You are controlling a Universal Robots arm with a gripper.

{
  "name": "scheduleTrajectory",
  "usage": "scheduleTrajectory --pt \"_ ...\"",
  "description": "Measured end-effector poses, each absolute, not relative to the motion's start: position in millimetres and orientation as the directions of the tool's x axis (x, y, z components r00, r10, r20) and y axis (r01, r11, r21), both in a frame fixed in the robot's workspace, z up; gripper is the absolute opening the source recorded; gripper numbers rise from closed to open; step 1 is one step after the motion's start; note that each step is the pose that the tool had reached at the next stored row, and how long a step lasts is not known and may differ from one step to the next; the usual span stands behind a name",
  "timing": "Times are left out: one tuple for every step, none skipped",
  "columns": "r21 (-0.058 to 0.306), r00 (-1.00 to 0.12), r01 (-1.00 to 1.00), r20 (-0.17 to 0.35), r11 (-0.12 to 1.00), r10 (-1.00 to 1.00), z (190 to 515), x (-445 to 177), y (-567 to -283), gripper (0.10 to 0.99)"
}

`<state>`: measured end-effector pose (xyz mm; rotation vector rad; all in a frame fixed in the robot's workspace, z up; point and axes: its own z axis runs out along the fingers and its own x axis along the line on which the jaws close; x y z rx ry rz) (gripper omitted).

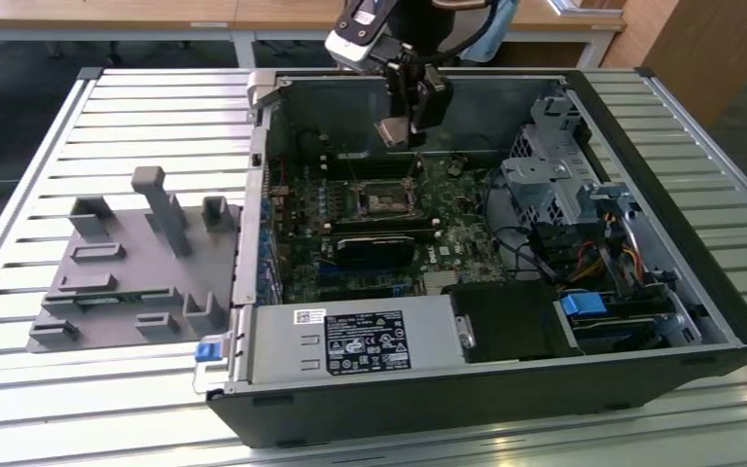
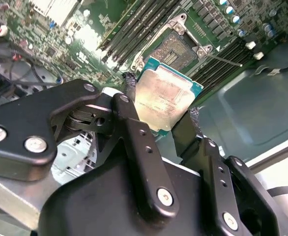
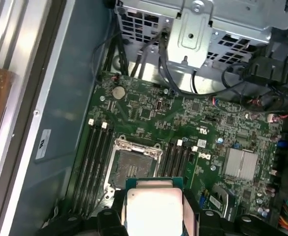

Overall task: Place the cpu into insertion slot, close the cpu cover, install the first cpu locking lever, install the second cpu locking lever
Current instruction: 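Place the cpu into insertion slot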

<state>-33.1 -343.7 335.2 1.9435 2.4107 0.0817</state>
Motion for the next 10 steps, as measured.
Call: scheduleTrajectory --pt "0.068 -0.199 0.978 -0.002 0.198 0.98 334.5 -33.2 -343.7 0.541" --pt "0.068 -0.182 0.981 -0.002 0.182 0.983 333.8 -33.1 -343.7 0.541" --pt "0.068 -0.165 0.984 -0.002 0.164 0.986 333.0 -33.2 -343.7 0.541" --pt "0.068 -0.147 0.987 -0.002 0.147 0.989 332.3 -33.1 -343.7 0.541" --pt "0.068 -0.129 0.989 -0.002 0.128 0.992 331.6 -33.1 -343.7 0.541" --pt "0.068 -0.111 0.992 -0.002 0.111 0.994 331.1 -33.1 -343.7 0.541" --pt "0.068 -0.093 0.993 -0.002 0.093 0.996 330.6 -33.1 -343.7 0.541" --pt "0.068 -0.076 0.995 -0.002 0.076 0.997 330.0 -33.2 -343.7 0.541" --pt "0.068 -0.064 0.996 -0.002 0.064 0.998 329.3 -33.2 -343.5 0.541" --pt "0.068 -0.056 0.996 -0.002 0.056 0.998 328.4 -33.3 -343.1 0.541"
